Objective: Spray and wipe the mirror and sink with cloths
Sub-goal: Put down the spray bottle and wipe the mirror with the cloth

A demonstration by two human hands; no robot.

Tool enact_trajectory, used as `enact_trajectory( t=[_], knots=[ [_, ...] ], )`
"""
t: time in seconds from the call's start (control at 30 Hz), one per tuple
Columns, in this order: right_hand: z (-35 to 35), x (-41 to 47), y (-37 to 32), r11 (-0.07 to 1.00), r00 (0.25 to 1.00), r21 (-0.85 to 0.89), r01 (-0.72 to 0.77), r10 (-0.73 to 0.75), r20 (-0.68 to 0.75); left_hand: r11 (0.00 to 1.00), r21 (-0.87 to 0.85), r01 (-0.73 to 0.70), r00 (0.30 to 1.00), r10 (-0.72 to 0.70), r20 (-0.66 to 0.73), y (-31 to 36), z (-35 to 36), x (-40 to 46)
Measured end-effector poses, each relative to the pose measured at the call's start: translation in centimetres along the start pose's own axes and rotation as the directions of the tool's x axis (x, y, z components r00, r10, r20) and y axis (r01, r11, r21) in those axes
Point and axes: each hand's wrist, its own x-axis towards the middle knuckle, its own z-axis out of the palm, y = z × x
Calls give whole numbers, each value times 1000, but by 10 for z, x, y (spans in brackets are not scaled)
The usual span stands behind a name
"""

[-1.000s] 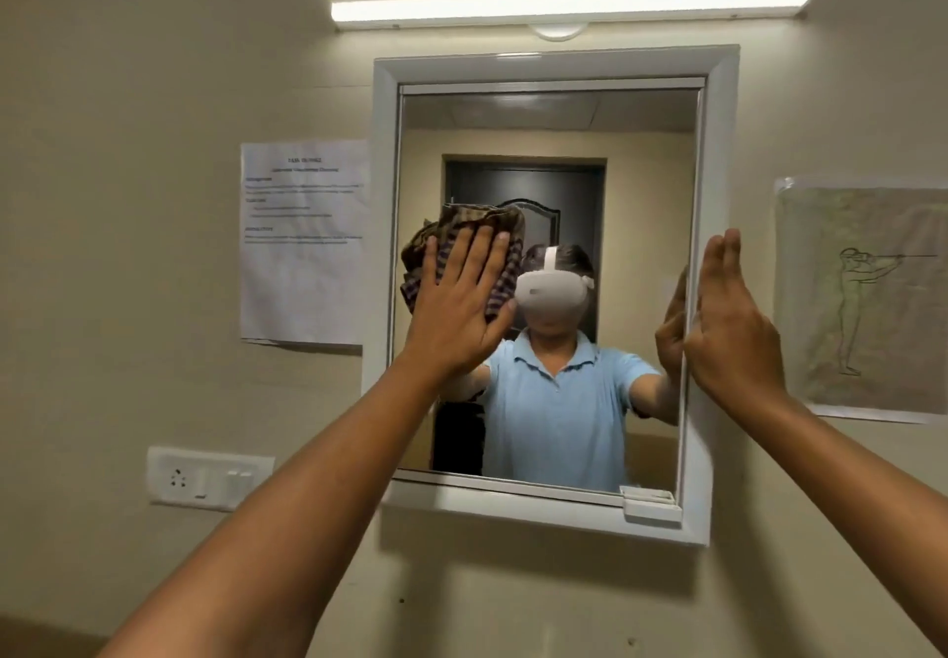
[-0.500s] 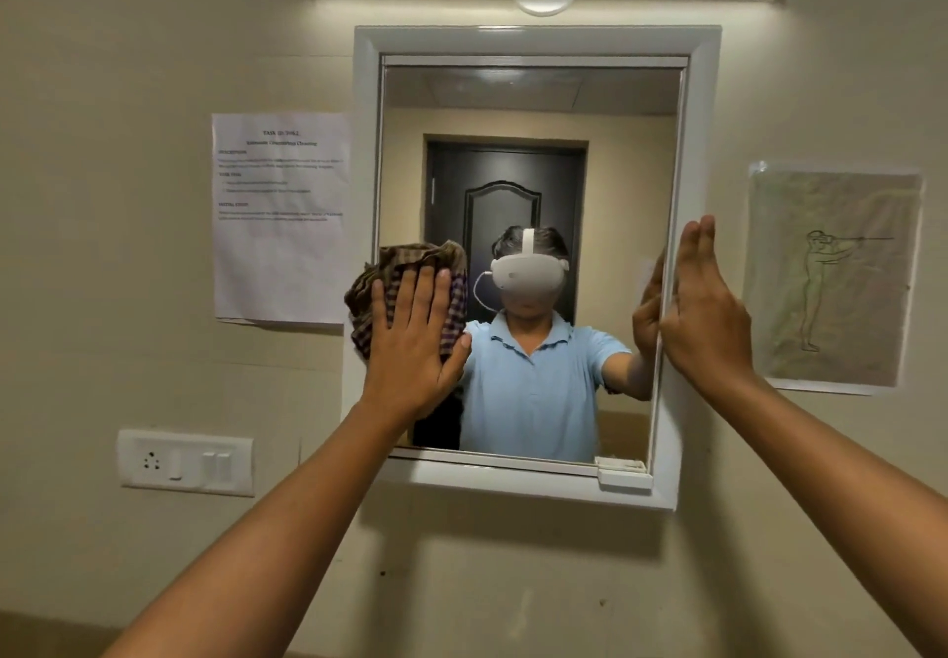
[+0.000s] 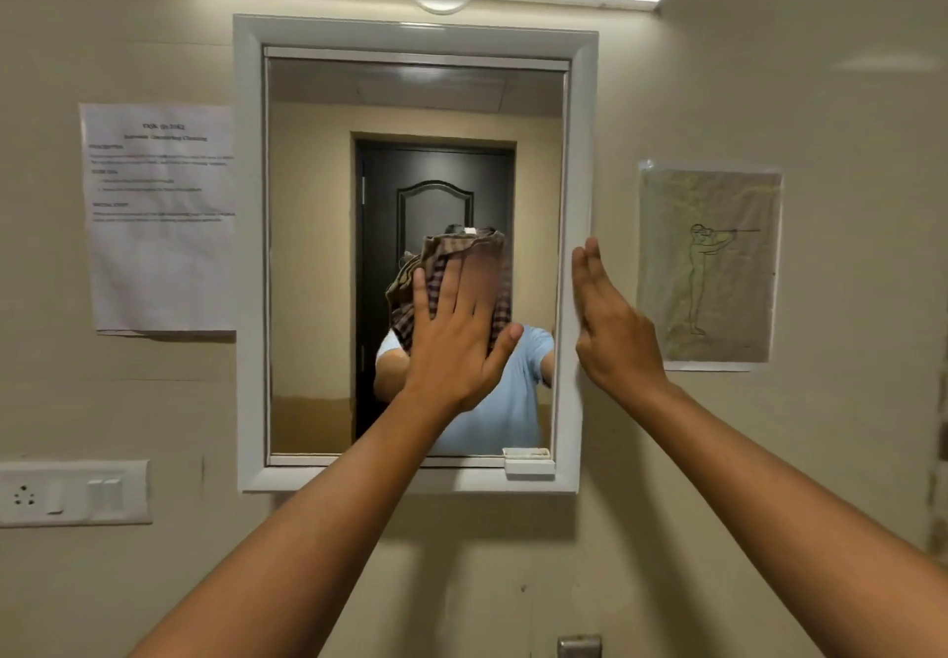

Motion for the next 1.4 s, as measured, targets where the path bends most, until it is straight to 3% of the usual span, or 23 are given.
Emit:
enact_trajectory(
  t=[0.43,0.73,1.03,1.4],
  knots=[
    [3,-5,9,996,997,54,65,-63,-37,986,54,-157,987,158,-12,48,15,1],
    [6,-18,9,999,999,10,51,-51,18,977,69,-202,975,193,113,53,35,-58],
    [4,-22,8,999,998,-13,45,-44,36,976,87,-198,979,194,55,38,18,-19],
    [3,-29,4,999,996,-32,23,-21,87,871,81,-485,868,468,167,19,29,-62]
  ],
)
